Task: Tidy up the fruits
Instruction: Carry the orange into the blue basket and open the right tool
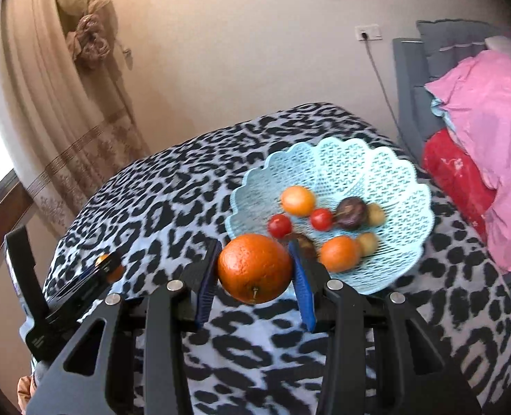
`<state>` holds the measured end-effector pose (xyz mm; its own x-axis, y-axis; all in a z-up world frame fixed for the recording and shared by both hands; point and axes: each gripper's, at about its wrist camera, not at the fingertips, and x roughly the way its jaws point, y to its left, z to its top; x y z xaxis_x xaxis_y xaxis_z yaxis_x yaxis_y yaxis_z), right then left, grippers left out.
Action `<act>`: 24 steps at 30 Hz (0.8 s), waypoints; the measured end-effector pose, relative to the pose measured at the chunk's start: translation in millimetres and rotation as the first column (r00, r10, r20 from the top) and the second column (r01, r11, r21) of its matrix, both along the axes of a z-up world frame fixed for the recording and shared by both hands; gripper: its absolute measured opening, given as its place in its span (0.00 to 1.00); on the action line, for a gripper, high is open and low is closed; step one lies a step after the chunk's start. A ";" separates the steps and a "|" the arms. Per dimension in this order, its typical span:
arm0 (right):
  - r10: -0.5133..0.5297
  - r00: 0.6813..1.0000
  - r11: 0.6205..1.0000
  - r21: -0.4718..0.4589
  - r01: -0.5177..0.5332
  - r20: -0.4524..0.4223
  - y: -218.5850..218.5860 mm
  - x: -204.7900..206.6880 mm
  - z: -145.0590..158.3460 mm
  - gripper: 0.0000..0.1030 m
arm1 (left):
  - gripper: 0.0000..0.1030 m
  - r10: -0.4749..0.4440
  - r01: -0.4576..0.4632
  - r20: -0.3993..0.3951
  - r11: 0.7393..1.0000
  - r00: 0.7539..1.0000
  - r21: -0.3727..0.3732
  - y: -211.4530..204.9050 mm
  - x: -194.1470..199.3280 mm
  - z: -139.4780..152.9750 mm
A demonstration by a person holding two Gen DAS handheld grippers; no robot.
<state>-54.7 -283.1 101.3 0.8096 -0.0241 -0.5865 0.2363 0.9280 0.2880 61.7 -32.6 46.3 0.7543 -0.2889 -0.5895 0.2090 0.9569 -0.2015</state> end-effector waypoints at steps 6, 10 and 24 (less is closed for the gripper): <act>-0.069 0.998 0.998 0.004 0.069 -0.004 -26.6 -1.2 -4.1 0.40 | 0.36 -0.002 0.002 0.002 1.000 1.000 0.007 -0.6 0.1 -0.6; -0.097 0.995 0.995 0.004 0.097 -0.026 -39.6 3.9 -14.0 0.40 | 0.36 -0.001 0.001 0.000 1.000 1.000 0.011 -1.0 0.7 -1.5; -0.062 0.995 0.998 0.012 0.063 -0.081 -39.1 30.1 -37.6 0.40 | 0.36 -0.002 0.002 -0.005 1.000 1.000 0.015 -1.9 1.6 -3.0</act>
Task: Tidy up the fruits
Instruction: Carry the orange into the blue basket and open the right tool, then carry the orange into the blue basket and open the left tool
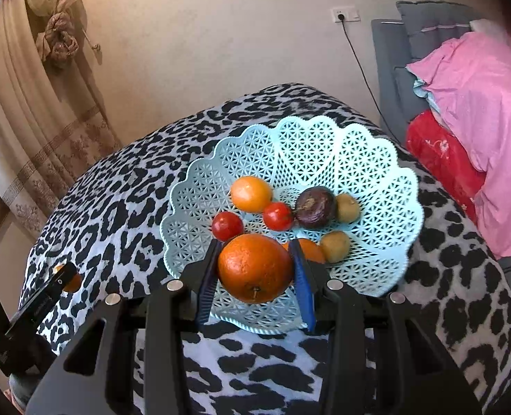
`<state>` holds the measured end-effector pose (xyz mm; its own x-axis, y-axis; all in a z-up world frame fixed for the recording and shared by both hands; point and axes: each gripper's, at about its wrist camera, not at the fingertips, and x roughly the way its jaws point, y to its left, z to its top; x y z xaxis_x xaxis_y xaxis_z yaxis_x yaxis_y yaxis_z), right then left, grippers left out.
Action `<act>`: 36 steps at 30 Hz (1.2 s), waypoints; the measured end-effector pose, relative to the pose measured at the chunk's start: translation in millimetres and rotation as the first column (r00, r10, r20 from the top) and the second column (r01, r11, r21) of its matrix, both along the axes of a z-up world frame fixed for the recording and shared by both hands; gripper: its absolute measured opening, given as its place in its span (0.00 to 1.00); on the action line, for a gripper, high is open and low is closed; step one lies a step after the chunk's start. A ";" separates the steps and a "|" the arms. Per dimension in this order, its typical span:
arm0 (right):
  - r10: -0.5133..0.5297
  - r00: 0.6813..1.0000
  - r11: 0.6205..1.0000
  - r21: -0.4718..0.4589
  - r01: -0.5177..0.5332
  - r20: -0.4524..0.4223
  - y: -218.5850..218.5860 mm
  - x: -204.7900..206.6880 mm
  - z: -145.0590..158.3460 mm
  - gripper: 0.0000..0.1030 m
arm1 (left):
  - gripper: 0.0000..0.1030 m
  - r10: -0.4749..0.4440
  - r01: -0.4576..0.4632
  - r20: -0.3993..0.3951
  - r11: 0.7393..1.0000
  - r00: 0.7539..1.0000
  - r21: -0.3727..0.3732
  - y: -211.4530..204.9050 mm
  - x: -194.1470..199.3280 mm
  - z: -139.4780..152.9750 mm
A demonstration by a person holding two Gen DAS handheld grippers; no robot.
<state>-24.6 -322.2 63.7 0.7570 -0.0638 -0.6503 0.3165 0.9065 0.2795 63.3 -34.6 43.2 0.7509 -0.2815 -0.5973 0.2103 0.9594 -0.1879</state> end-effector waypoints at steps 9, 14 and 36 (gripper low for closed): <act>-0.046 0.998 0.999 0.023 0.045 0.040 -11.5 -12.9 5.9 0.51 | 0.36 -0.001 0.001 0.003 1.000 1.000 0.005 0.0 -0.3 -0.4; -0.075 0.996 0.997 0.032 0.073 0.057 -22.6 -33.7 8.7 0.51 | 0.36 -0.005 0.005 0.007 1.000 1.000 0.009 -1.7 -0.8 -0.5; -0.105 0.991 0.994 -0.004 0.106 0.078 -39.2 -97.3 -9.6 0.57 | 0.36 -0.212 0.212 0.003 0.977 0.977 -0.014 -89.8 -29.3 27.9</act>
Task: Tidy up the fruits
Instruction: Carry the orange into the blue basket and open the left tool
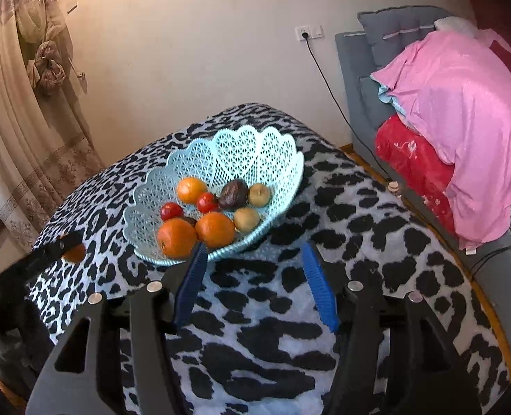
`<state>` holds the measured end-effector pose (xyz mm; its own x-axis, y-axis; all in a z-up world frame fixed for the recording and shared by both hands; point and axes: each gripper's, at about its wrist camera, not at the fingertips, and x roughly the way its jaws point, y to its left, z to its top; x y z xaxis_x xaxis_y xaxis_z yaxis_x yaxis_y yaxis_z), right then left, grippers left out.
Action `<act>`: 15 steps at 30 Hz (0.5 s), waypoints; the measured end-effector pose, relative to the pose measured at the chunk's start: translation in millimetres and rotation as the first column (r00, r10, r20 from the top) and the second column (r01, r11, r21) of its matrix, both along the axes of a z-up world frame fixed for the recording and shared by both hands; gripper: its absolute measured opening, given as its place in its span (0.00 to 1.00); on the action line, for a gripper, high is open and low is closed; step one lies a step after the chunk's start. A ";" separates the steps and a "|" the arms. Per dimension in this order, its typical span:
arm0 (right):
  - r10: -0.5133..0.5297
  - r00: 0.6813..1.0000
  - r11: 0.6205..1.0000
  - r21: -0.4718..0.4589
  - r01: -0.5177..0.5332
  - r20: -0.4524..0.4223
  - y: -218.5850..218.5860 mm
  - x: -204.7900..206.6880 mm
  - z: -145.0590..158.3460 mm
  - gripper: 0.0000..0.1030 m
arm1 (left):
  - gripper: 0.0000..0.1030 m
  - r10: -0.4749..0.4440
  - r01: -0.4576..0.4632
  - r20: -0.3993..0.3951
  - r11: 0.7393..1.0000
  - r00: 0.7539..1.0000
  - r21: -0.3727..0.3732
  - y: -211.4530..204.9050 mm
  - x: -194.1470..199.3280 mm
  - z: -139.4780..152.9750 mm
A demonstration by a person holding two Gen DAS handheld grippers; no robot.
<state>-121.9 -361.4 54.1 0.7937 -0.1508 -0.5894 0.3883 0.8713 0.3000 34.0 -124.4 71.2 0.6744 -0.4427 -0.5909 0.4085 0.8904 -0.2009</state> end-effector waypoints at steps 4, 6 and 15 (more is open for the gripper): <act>0.014 1.000 1.000 0.018 -0.014 -0.014 1.2 -2.2 -9.9 0.57 | 0.36 -0.057 0.057 -0.008 0.998 0.998 0.000 -28.3 -1.5 4.0; 0.017 1.000 1.000 0.025 -0.016 -0.012 1.0 -4.1 -12.8 0.57 | 0.36 -0.077 0.077 -0.008 0.997 0.997 0.003 -41.1 -1.8 5.6; 0.033 0.999 0.999 0.043 -0.033 0.001 0.9 -6.6 -17.5 0.57 | 0.36 -0.129 0.128 0.045 0.991 0.991 0.031 -81.2 -0.2 15.3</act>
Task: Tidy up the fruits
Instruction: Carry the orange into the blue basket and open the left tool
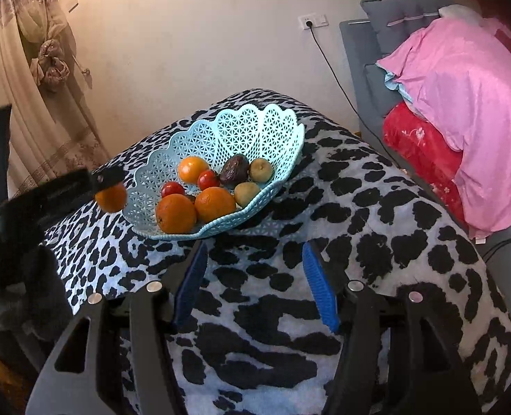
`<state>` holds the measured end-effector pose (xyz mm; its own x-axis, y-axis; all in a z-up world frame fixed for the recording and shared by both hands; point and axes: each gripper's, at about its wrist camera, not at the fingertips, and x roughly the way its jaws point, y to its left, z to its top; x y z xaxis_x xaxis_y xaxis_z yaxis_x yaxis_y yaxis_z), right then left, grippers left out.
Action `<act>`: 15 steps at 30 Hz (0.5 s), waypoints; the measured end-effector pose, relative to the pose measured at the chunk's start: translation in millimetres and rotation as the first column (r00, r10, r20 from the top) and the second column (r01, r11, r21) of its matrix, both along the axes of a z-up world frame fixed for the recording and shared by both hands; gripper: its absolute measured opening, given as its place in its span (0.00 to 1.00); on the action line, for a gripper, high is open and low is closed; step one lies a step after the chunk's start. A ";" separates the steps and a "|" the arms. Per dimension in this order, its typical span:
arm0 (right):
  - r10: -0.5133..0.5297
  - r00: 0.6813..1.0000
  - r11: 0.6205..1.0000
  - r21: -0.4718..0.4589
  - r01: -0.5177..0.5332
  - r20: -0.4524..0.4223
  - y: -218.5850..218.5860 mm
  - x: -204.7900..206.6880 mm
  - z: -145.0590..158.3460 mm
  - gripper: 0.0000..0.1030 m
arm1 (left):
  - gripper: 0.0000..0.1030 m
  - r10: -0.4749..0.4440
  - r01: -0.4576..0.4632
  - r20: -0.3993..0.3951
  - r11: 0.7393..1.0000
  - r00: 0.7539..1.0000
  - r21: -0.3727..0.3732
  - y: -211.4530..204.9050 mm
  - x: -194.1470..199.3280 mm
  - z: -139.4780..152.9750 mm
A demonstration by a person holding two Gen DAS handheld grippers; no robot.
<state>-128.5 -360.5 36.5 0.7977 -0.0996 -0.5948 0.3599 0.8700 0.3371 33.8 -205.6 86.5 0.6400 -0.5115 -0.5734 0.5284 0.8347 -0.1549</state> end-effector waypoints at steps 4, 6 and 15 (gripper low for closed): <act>0.003 1.000 1.000 0.011 -0.003 0.004 -1.4 -0.3 -1.2 0.58 | 0.36 -0.019 0.019 0.011 1.000 1.000 0.003 -7.7 0.7 2.3; 0.003 1.000 1.000 0.018 -0.003 0.006 -2.2 -0.7 -1.9 0.58 | 0.36 -0.027 0.027 0.007 1.000 1.000 0.009 -12.2 -0.1 -0.3; 0.007 1.000 1.000 0.023 -0.007 0.007 -2.4 -1.2 -2.5 0.58 | 0.36 -0.028 0.029 -0.024 0.999 0.999 0.043 -20.4 -0.1 -19.4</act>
<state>-129.6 -362.9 34.1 0.8025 -0.0806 -0.5912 0.3517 0.8643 0.3595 33.7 -226.0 67.1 0.6112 -0.5041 -0.6102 0.5489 0.8254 -0.1320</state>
